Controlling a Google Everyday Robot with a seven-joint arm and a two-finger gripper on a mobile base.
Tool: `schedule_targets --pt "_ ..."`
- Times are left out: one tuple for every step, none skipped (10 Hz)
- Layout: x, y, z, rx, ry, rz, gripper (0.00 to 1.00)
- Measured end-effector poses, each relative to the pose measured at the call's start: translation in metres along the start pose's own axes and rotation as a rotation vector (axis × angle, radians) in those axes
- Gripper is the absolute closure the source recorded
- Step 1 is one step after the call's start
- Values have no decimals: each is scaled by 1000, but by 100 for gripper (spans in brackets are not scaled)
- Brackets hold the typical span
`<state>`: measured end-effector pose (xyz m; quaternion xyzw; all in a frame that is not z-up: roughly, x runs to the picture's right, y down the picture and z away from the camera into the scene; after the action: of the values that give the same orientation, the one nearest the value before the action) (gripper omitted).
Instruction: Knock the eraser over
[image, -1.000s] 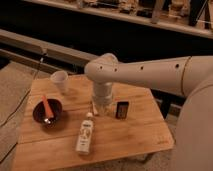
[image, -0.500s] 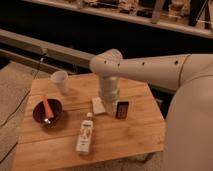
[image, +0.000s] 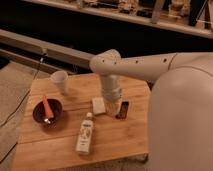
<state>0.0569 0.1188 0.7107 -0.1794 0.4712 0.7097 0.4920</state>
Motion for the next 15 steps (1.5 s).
schedule_targets --pt "-6 -1 3 44 2 9 100" --pt "-13 -1 5 76 -6 12 100" --pt "-23 -1 5 122 -30 13 100" --pt "-39 -1 1 187 -85 5 100" --pt "-50 0 -5 233 -135 -11 100" --pt "-66 4 -18 295 -223 -51 100" --pt "-75 14 -31 342 -304 -97 100" --pt "-81 23 -42 371 -367 -130 100" --pt "-81 30 -48 380 -402 -152 100" --pt "-75 41 -54 372 -438 -182 100" --pt "-64 54 -57 332 -455 -196 97" --pt "-59 58 -57 315 -456 -199 96" --pt "-59 57 -57 315 -455 -198 96" --pt "-59 57 -57 315 -455 -197 96" --pt "-59 57 -57 315 -455 -197 96"
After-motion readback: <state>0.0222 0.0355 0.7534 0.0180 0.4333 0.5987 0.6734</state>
